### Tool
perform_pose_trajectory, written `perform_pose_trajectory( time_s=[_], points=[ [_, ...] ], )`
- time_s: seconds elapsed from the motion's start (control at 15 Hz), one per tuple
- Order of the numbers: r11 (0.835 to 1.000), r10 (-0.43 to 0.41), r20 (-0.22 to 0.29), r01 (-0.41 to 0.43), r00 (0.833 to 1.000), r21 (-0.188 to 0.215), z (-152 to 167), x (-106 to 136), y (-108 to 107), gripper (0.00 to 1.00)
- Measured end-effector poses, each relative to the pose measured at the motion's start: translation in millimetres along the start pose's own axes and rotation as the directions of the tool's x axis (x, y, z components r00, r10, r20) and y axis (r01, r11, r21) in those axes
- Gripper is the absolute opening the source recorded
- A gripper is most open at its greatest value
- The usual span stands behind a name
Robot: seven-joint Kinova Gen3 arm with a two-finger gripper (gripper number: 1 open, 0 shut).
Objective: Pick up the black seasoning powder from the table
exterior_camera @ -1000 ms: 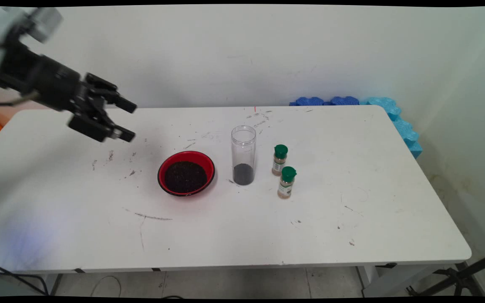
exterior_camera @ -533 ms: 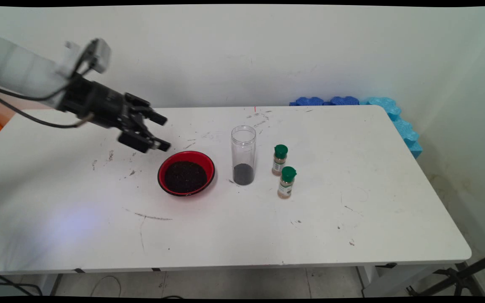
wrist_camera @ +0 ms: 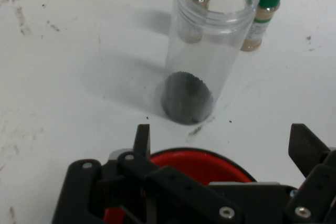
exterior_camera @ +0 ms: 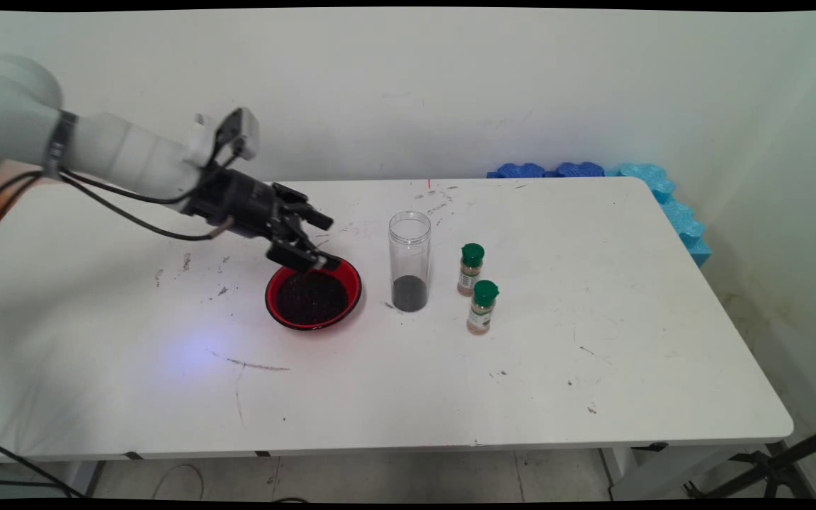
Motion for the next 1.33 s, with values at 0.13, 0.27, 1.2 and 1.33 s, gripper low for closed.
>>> perform_pose_trajectory(
  time_s=[0.13, 0.27, 1.2, 1.33],
  points=[
    [1.0, -0.001, -0.008, 0.0, 1.0, -0.01, 13, 1, -3, 1.0],
    [1.0, -0.002, -0.019, 0.002, 1.0, -0.026, 29, 3, -5, 1.0],
    [0.996, 0.015, -0.051, -0.019, 0.999, -0.089, 98, 18, -17, 1.0],
    [0.996, 0.016, -0.053, -0.021, 0.998, -0.09, 101, 19, -18, 1.0]
  ],
)
